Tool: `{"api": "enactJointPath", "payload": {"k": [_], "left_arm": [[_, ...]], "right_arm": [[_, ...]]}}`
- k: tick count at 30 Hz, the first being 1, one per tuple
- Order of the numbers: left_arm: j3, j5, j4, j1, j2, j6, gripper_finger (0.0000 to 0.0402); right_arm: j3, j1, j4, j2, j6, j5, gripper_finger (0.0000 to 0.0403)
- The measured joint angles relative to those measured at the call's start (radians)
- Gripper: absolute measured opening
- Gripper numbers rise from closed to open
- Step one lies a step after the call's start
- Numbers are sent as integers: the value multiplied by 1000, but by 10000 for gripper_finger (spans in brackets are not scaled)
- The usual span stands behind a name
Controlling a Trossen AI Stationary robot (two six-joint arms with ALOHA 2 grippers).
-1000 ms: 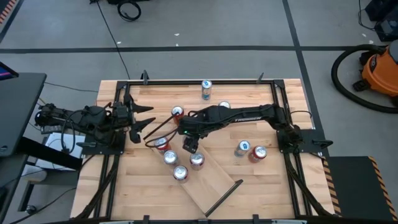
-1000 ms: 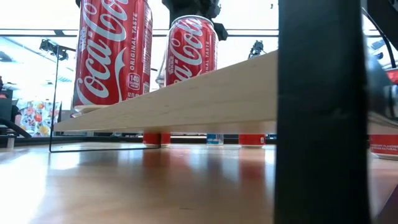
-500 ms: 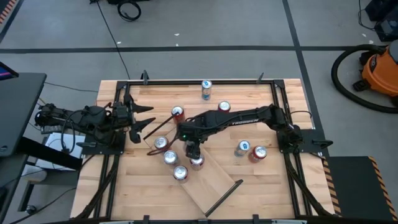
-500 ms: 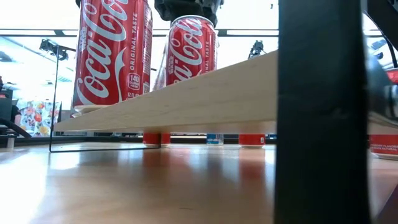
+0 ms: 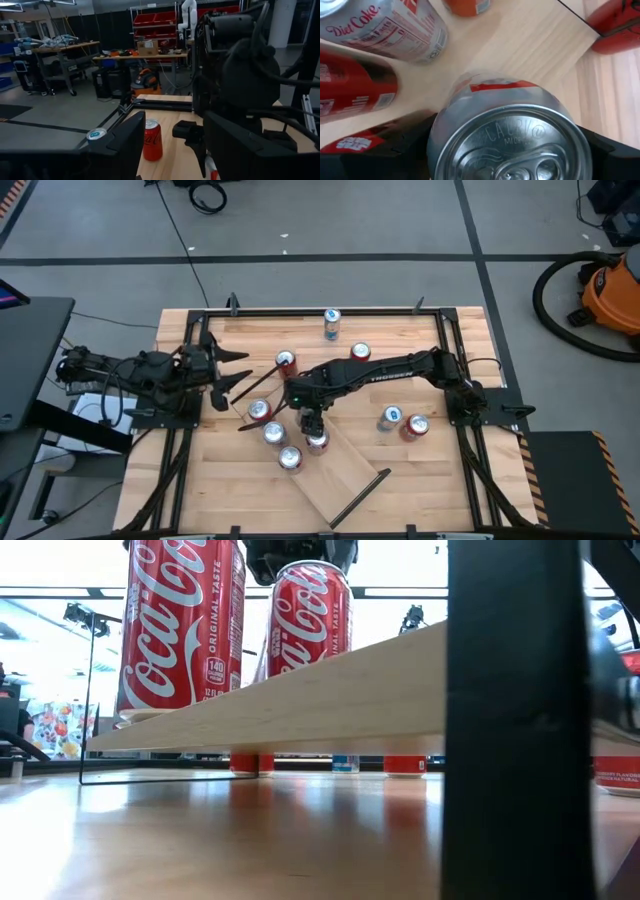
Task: Place canned beverage on shelf
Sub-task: Put the silver soda can on the shelf aligned with the other silver soda can
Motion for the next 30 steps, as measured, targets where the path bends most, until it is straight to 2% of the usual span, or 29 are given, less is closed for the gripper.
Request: {"api": "enactJointPath", "payload": {"k": [30], "left_arm": [[0,0,15,0,8,3,210]], "right_arm": [[0,3,36,-3,-34,-42,355]]}}
